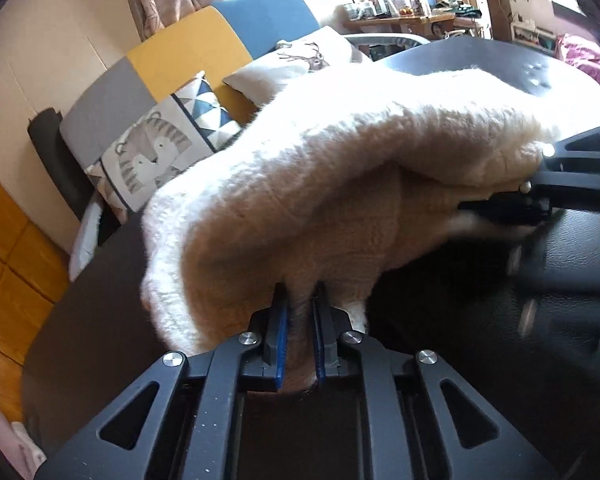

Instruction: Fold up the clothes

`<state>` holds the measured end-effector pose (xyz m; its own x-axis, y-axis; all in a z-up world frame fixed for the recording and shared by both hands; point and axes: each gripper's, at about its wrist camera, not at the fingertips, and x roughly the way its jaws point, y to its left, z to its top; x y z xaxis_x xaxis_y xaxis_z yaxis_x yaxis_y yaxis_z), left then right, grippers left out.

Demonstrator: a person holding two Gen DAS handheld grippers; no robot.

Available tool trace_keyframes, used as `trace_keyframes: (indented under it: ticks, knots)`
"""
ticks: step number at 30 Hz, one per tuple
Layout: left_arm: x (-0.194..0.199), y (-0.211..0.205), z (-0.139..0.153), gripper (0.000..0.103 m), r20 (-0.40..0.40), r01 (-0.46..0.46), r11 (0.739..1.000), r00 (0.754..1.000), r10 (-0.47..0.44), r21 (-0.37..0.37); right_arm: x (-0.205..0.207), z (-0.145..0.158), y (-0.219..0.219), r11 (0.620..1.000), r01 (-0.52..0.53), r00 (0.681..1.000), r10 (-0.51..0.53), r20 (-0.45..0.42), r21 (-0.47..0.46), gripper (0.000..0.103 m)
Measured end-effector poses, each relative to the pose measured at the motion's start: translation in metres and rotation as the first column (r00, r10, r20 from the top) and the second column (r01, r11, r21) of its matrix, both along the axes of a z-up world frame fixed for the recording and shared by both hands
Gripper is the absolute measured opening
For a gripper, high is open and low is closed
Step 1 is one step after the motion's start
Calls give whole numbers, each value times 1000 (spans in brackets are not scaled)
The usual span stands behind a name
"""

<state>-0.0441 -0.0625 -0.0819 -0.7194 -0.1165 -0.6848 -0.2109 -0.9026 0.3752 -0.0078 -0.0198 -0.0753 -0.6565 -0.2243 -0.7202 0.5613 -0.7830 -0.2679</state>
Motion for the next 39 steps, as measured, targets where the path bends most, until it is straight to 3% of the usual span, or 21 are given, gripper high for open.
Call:
trace_keyframes:
  ticks: [3,8,14,16,18,19,20,22,25,29,31,32,33,37,39]
  knots:
    - [8,-5,13,8,-68,-27,1000,997,26,-13,-5,20,18,989,77,997,-77,2,-124,6]
    - [18,-18,44,7,-156,-62,996,985,71,59,3,66,60,932,164,984,-179,-16,-324,5]
    - [15,-42,66,7,-166,-104,984,978,128,148,20,119,110,867,216,949,-295,-115,-449,0]
    - [13,-50,71,7,-158,-114,979,977,141,169,24,130,122,856,173,966,-245,-87,-487,0]
    - [13,-51,72,7,-152,-109,979,979,135,173,7,131,111,850,77,996,-93,-5,-521,6]
    - [13,-51,72,7,-151,-103,979,980,130,174,8,126,103,850,30,999,-18,28,-526,11]
    - [14,-50,73,7,-148,-98,978,981,126,182,13,116,90,858,-13,998,45,49,-513,25]
    - [15,-49,76,7,-141,-88,973,983,120,211,24,90,59,890,-92,986,143,82,-446,28]
    - [18,-48,83,7,-147,-70,975,984,102,213,33,44,9,956,-181,972,209,104,-230,28]
    - [19,-47,86,4,-155,-55,980,984,86,191,35,-4,-30,980,-184,983,185,-13,71,28]
    - [19,-49,85,4,-154,-59,980,984,89,188,33,-13,-38,976,-168,981,179,-71,137,28]
    - [19,-50,84,4,-153,-62,980,984,92,187,32,-14,-39,977,-161,982,172,-76,140,25]
    - [20,-51,83,4,-152,-66,980,984,95,188,29,-11,-36,982,-146,986,154,-64,116,10]
    - [20,-57,79,4,-145,-86,978,983,115,190,23,18,-1,997,-32,999,30,-41,-65,6]
    - [20,-62,76,4,-141,-95,977,982,124,193,23,40,27,980,39,998,-46,-32,-194,5]
